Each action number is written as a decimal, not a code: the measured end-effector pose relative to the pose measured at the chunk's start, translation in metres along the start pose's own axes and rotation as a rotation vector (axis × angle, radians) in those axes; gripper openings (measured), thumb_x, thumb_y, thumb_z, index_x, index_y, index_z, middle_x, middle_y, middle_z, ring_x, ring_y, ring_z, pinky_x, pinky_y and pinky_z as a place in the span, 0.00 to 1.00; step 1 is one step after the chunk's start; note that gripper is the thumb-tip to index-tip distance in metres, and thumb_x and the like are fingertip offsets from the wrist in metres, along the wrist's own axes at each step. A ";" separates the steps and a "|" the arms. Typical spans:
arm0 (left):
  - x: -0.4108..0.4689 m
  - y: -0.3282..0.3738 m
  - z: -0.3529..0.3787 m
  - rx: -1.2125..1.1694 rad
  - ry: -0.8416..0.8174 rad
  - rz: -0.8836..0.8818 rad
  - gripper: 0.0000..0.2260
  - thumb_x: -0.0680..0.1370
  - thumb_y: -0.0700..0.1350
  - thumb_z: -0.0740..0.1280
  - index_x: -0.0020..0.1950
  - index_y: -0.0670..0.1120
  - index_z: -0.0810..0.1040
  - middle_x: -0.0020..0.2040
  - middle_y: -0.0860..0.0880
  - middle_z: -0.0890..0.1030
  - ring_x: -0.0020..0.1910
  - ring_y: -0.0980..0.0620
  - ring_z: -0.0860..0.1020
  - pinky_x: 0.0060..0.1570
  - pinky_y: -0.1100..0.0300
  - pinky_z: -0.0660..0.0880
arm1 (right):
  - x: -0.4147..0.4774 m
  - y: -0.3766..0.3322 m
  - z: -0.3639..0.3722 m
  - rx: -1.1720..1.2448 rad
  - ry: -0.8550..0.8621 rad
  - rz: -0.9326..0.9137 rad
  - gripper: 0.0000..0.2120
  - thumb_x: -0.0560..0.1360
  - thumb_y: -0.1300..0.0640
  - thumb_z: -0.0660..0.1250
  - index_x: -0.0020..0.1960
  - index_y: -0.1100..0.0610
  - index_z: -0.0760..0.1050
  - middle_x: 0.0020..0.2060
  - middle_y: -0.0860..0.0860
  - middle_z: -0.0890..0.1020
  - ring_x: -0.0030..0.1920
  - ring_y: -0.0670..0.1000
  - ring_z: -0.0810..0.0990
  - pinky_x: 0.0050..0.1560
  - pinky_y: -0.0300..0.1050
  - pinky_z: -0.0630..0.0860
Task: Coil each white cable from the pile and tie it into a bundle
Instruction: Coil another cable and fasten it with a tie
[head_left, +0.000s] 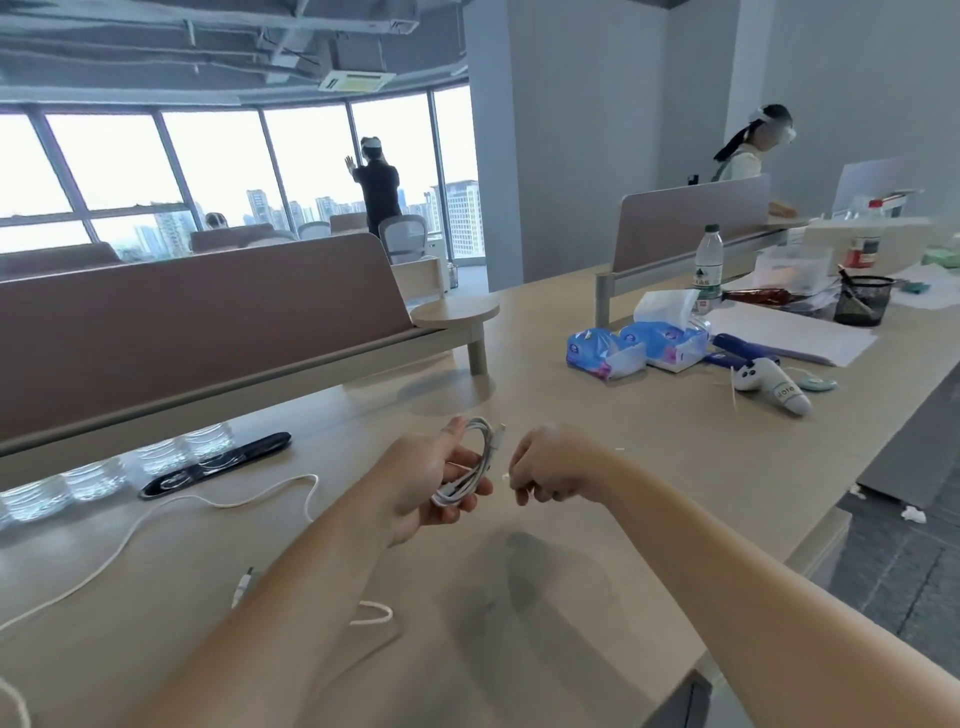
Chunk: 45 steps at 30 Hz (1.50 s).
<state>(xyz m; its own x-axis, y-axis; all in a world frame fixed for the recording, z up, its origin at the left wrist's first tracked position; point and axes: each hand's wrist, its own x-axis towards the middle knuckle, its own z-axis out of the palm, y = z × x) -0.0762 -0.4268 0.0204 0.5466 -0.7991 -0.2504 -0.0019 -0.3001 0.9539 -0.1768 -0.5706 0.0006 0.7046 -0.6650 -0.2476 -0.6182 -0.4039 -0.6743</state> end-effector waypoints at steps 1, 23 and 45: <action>-0.005 0.002 -0.002 -0.003 0.005 0.005 0.27 0.85 0.58 0.56 0.57 0.34 0.78 0.39 0.40 0.83 0.29 0.49 0.76 0.25 0.62 0.68 | -0.009 -0.006 -0.002 0.006 -0.005 -0.020 0.08 0.74 0.65 0.67 0.50 0.65 0.81 0.36 0.55 0.86 0.28 0.49 0.73 0.25 0.38 0.65; -0.141 -0.009 -0.173 -0.351 0.204 0.107 0.24 0.84 0.58 0.59 0.56 0.36 0.75 0.37 0.40 0.80 0.27 0.49 0.73 0.22 0.64 0.62 | -0.084 -0.169 0.093 0.241 -0.339 -0.497 0.04 0.79 0.64 0.63 0.48 0.59 0.76 0.38 0.55 0.84 0.34 0.50 0.80 0.37 0.39 0.74; -0.192 -0.086 -0.318 -0.243 0.330 0.017 0.25 0.84 0.59 0.58 0.52 0.36 0.77 0.37 0.39 0.79 0.28 0.49 0.71 0.22 0.64 0.60 | -0.038 -0.287 0.268 0.840 -0.592 -0.488 0.13 0.82 0.60 0.62 0.60 0.67 0.79 0.48 0.59 0.85 0.47 0.56 0.81 0.53 0.51 0.76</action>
<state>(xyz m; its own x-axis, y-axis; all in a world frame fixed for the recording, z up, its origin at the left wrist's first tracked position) 0.0853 -0.0821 0.0390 0.7878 -0.5809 -0.2049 0.1625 -0.1249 0.9788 0.0670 -0.2607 0.0167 0.9977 -0.0613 0.0300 0.0394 0.1581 -0.9866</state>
